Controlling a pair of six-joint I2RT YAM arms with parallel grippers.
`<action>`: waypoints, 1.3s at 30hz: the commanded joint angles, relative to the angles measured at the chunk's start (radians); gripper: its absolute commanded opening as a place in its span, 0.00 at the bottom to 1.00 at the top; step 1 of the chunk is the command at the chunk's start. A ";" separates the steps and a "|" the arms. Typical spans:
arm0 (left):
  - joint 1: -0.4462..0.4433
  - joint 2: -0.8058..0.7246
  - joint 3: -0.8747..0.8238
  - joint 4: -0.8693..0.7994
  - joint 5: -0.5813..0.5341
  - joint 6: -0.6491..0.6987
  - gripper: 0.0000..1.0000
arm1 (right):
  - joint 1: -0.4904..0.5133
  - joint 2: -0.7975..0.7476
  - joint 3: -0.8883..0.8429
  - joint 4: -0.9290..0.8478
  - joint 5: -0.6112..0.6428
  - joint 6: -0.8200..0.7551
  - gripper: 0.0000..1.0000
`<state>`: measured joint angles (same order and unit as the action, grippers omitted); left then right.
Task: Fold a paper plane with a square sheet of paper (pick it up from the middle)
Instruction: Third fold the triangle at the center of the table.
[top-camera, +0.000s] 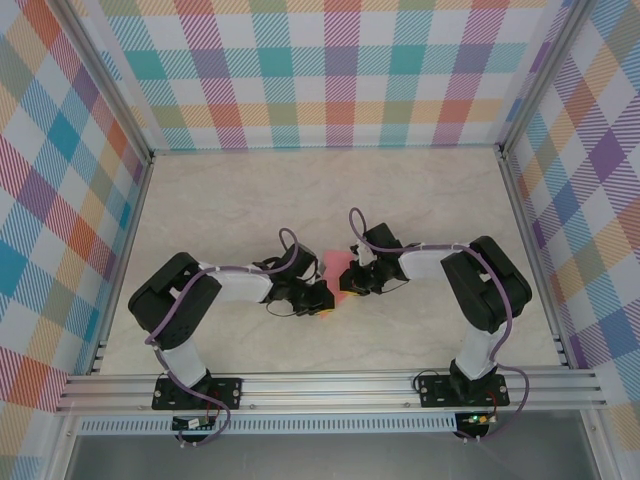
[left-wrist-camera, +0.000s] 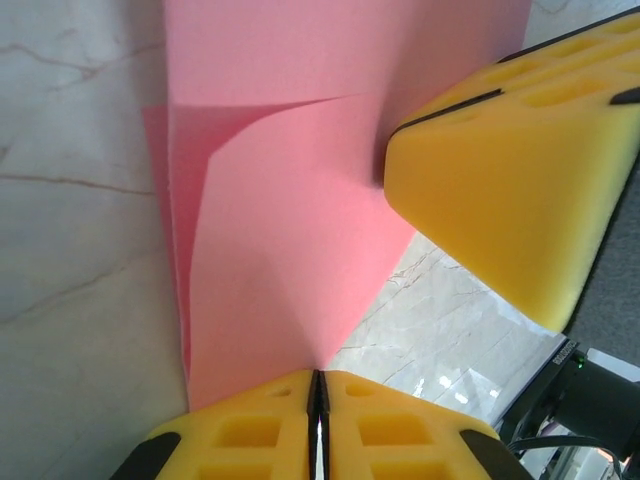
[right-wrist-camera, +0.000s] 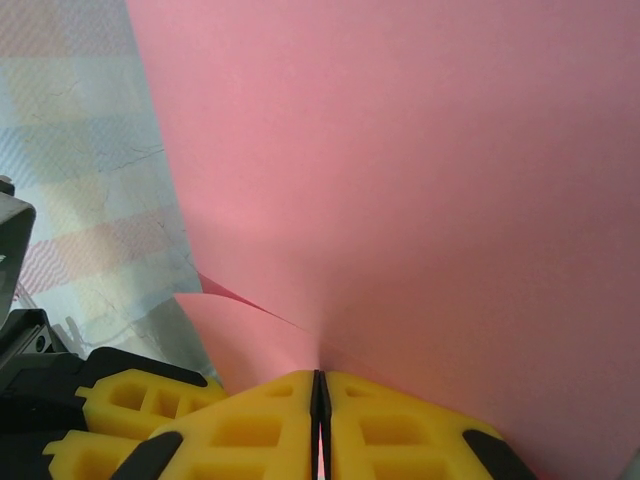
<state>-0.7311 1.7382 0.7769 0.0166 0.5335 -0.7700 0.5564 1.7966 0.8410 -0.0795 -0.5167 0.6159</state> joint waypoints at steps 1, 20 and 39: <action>0.010 -0.014 -0.052 -0.080 0.003 0.003 0.12 | 0.002 0.042 -0.007 -0.063 0.101 -0.007 0.12; 0.012 -0.253 -0.049 -0.217 -0.089 0.039 0.15 | 0.002 0.029 0.007 -0.064 0.095 0.002 0.14; 0.013 0.003 0.229 -0.315 -0.225 0.111 0.09 | 0.002 0.013 0.032 -0.084 0.097 0.023 0.15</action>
<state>-0.7303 1.7100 0.9848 -0.2867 0.2974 -0.6830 0.5587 1.7966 0.8680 -0.1215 -0.4927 0.6285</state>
